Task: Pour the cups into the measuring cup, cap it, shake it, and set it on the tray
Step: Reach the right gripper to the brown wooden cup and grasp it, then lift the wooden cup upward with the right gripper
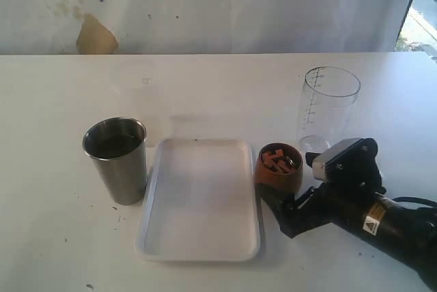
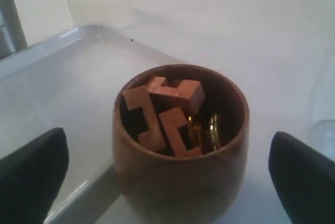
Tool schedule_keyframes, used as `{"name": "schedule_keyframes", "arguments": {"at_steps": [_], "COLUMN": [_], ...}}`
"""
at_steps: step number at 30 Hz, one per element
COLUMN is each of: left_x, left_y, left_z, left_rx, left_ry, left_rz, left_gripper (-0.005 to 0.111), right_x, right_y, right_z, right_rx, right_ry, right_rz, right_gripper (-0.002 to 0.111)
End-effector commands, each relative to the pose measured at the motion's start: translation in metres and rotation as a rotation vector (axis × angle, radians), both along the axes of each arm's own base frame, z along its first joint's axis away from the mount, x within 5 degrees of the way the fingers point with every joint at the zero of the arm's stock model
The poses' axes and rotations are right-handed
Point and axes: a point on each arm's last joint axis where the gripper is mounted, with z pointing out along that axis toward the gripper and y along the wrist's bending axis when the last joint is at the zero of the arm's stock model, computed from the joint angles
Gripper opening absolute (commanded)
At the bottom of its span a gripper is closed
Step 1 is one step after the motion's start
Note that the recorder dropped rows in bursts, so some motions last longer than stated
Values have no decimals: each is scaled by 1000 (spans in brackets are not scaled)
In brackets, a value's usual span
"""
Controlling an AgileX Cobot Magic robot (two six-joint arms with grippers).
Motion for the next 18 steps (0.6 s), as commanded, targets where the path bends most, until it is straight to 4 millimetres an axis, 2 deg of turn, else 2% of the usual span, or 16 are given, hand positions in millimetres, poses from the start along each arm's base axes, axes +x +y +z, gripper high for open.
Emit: {"name": "schedule_keyframes", "arguments": {"at_steps": [1,5,10,18], "left_x": [0,0,0,0], "left_y": [0,0,0,0], "left_z": [-2,-2,-2,-2], "left_rx": [-19,-19,-19,-19], "left_ry": [0,0,0,0], "left_rz": [4,4,4,4], "left_gripper": [0,0,0,0], "right_x": [8,13,26,31], "right_y": [2,3,5,6], "right_z": [-5,-8,-21,-20], "right_rx": [27,57,67,70], "right_ry": [5,22,44,30], "right_rz": [-4,-14,-18,-17], "right_gripper": [96,96,96,96]}}
